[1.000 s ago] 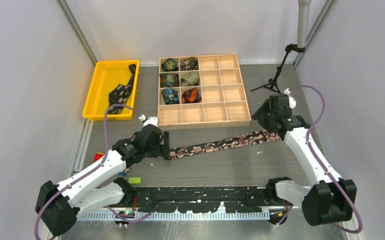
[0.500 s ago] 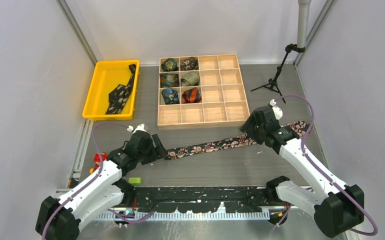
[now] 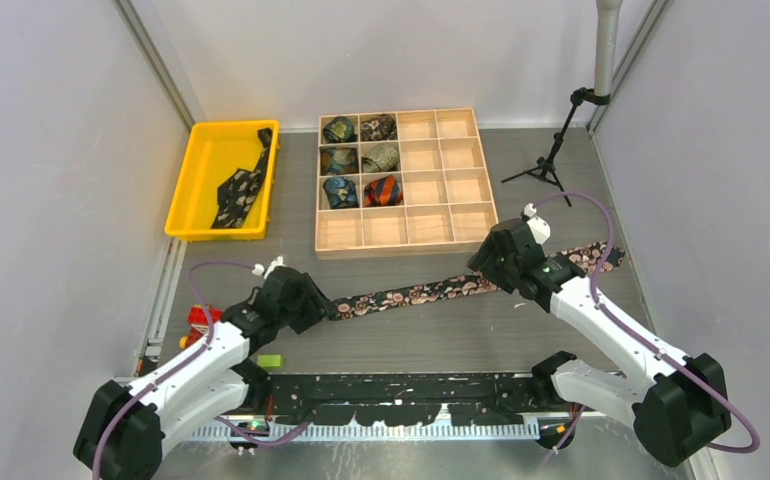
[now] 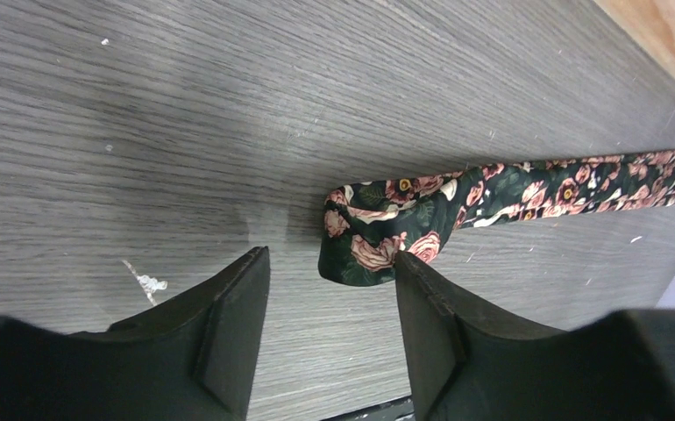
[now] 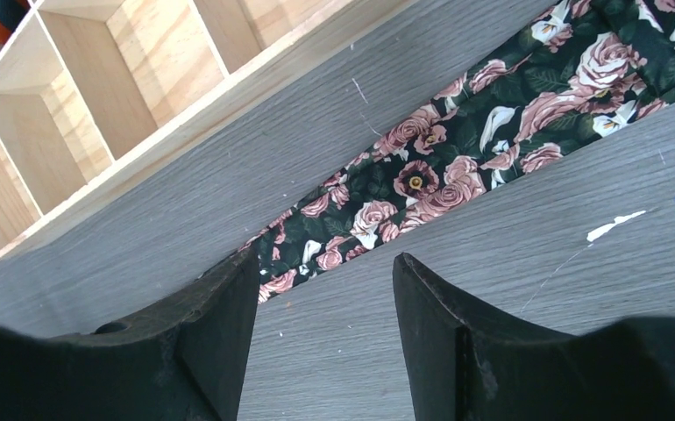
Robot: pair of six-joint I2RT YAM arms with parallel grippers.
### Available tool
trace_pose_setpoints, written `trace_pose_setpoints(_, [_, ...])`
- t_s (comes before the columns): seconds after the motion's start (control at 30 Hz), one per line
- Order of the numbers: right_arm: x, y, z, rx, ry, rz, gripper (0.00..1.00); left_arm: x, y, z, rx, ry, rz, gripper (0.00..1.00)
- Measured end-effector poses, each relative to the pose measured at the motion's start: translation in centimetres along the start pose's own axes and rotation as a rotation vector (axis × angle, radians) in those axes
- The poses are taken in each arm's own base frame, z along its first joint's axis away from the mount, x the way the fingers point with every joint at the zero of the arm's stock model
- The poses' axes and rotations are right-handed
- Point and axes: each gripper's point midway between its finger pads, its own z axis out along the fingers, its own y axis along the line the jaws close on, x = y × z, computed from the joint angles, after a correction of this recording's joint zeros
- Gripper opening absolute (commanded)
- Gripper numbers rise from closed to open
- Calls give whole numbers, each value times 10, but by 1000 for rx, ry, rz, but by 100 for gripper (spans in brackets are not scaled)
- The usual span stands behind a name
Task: Roll the ties
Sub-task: Roll the tie at the center of the board.
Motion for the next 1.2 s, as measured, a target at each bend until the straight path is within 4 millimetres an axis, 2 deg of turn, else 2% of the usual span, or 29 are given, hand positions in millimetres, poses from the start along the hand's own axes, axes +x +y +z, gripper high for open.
trace_pose_setpoints(0.2, [5, -5, 2, 13, 5, -4, 62, 3, 4, 8, -4, 1, -32, 37])
trace_pose_setpoints(0.5, [5, -5, 2, 15, 3, -5, 62, 4, 6, 16, -10, 5, -32, 10])
trace_pose_setpoints(0.57, [5, -5, 2, 15, 3, -6, 62, 4, 6, 16, -10, 3, -28, 7])
trace_pose_setpoints(0.63, [5, -5, 2, 14, 4, -7, 62, 3, 6, 15, -5, -1, -19, 10])
trace_pose_setpoints(0.7, [7, -3, 2, 9, 7, -13, 62, 2, 5, 13, 2, -7, -5, 30])
trace_pose_setpoints(0.77, [10, -1, 1, 2, 13, -22, 62, 1, 5, 11, 7, -17, 13, 37])
trace_pose_setpoints(1.0, [19, 7, 0, -20, 28, -50, 62, -2, 10, 3, 2, -40, 53, 38])
trace_pose_setpoints(1.2, [30, 10, 5, -10, 49, -84, 62, -3, 13, 4, -12, -44, 59, 38])
